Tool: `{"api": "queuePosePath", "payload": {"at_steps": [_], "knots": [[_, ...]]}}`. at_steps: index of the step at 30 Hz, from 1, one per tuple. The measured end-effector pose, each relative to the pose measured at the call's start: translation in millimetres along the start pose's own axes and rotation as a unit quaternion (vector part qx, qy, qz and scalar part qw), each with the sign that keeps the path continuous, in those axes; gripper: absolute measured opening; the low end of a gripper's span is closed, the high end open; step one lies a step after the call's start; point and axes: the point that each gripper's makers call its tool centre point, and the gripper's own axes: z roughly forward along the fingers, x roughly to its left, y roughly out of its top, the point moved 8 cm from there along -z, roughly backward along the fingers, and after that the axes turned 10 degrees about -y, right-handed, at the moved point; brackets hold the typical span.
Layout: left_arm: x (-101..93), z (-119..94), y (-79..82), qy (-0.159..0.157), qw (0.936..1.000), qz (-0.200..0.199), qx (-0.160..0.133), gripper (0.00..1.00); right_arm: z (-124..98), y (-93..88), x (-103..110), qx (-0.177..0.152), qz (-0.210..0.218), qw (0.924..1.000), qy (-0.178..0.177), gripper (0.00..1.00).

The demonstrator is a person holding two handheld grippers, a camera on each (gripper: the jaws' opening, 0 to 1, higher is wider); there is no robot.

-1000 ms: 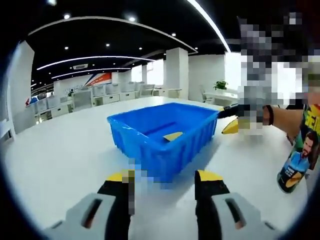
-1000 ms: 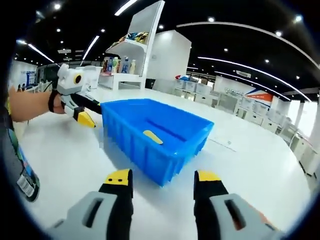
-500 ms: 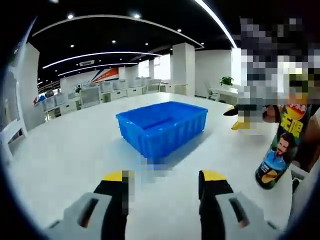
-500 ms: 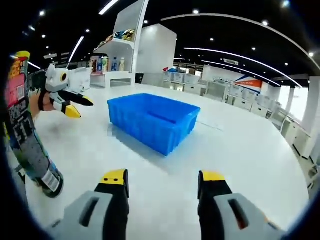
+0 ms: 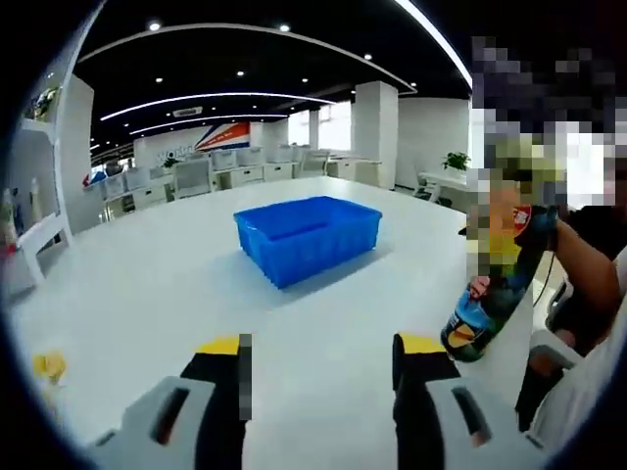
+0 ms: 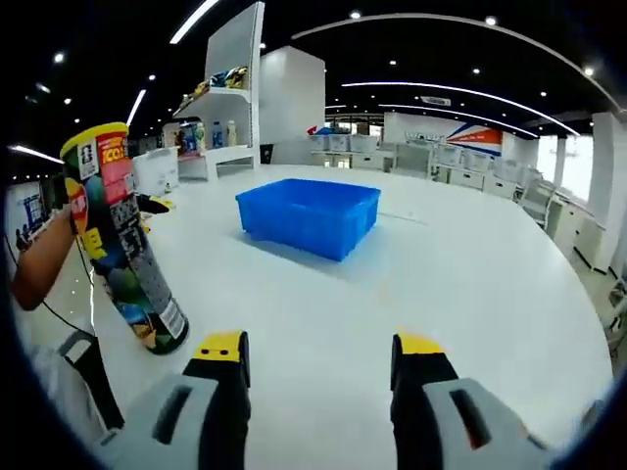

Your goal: Open the lid of the chip container on the table, take out the chips, place them into the box in front of the container, and close the lid

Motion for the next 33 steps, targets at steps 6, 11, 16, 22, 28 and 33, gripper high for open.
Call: {"api": "queuePosePath", "payload": {"at_steps": [6, 11, 16, 22, 28, 33], "knots": [[-22.8, -15.6, -9.9, -0.036, 0.9992, 0.012, 0.013, 0.66, -28.6, -3.6, 6.9, -0.008, 0.011, 0.9999, 0.004, 0.58], [-38.2, -29.3, -13.7, -0.041, 0.9984, 0.025, 0.03, 0.68, -50.7, -5.0, 11.9, -0.011, 0.02, 0.9997, 0.007, 0.58], [-51.5, -41.4, -18.5, -0.053, 0.9974, 0.03, 0.038, 0.69, -64.4, -11.1, 16.6, 0.004, 0.031, 0.9994, 0.015, 0.58], [-62.1, -52.4, -29.0, -0.051, 0.9967, 0.027, 0.057, 0.69, -81.3, -18.8, 25.7, -0.002, 0.052, 0.9983, 0.026, 0.58], [-70.8, -55.6, -36.7, -0.062, 0.9952, 0.031, 0.07, 0.71, -87.0, -21.3, 30.2, -0.002, 0.032, 0.999, 0.03, 0.59], [-71.3, -54.6, -35.5, -0.058, 0.9946, 0.05, 0.071, 0.77, -86.6, -20.4, 32.6, 0.001, 0.039, 0.9987, 0.033, 0.58]]}}
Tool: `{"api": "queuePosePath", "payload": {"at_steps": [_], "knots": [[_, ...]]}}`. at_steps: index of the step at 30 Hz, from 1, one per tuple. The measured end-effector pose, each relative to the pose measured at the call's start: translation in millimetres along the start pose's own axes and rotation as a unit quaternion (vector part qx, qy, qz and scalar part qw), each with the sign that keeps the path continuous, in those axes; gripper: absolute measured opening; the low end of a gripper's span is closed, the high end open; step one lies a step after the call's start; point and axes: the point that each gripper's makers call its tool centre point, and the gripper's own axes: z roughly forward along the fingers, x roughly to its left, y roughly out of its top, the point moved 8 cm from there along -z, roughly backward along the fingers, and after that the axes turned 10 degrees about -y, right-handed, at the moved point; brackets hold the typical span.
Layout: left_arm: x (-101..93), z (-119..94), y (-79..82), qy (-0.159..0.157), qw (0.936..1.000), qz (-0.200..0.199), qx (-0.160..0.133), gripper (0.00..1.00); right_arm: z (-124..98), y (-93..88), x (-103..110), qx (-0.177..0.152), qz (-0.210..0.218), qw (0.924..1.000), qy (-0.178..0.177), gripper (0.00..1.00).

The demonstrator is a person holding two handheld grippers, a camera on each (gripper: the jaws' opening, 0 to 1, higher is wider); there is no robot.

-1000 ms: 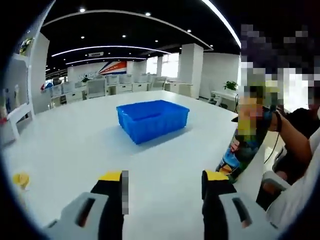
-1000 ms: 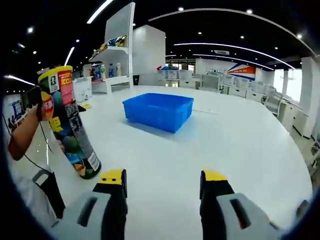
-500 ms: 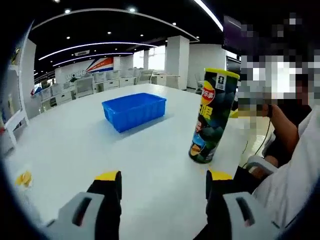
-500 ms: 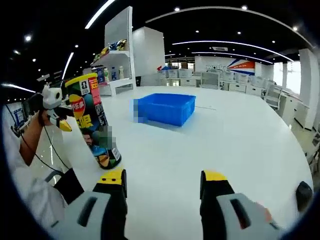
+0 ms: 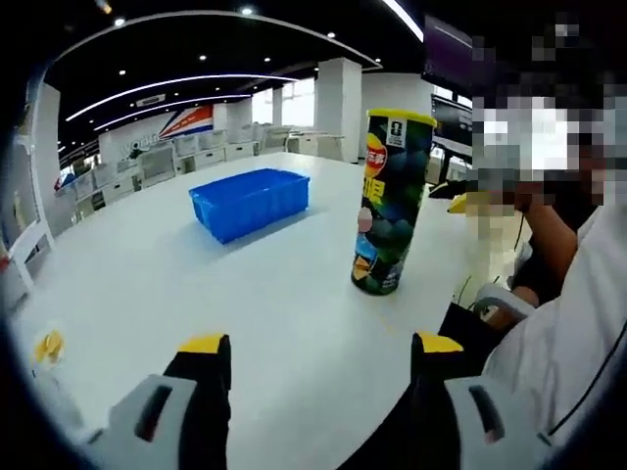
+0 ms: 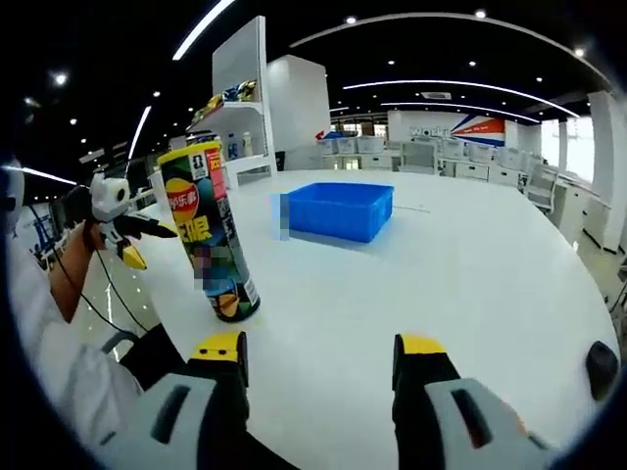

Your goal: Open the lid of the chip container on the table, take out the chips, place them into the box in front of the container, and close the lid

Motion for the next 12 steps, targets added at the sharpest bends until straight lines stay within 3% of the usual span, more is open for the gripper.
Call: {"api": "queuePosePath", "payload": {"at_steps": [5, 8, 12], "knots": [[1.1, 2.7, 6.2, 0.001, 1.0, 0.003, -0.006, 0.77, 1.4, -0.7, 1.5, -0.001, -0.003, 1.0, 0.0, 0.58], [4.9, 6.4, 6.7, 0.013, 0.9996, 0.023, 0.004, 0.77, 1.5, 2.1, 4.7, -0.027, -0.006, 0.9994, 0.022, 0.6], [5.3, 8.6, 6.0, 0.007, 0.9996, 0.024, 0.009, 0.79, 2.1, 1.1, 8.1, -0.028, -0.014, 0.9992, 0.025, 0.6]]}}
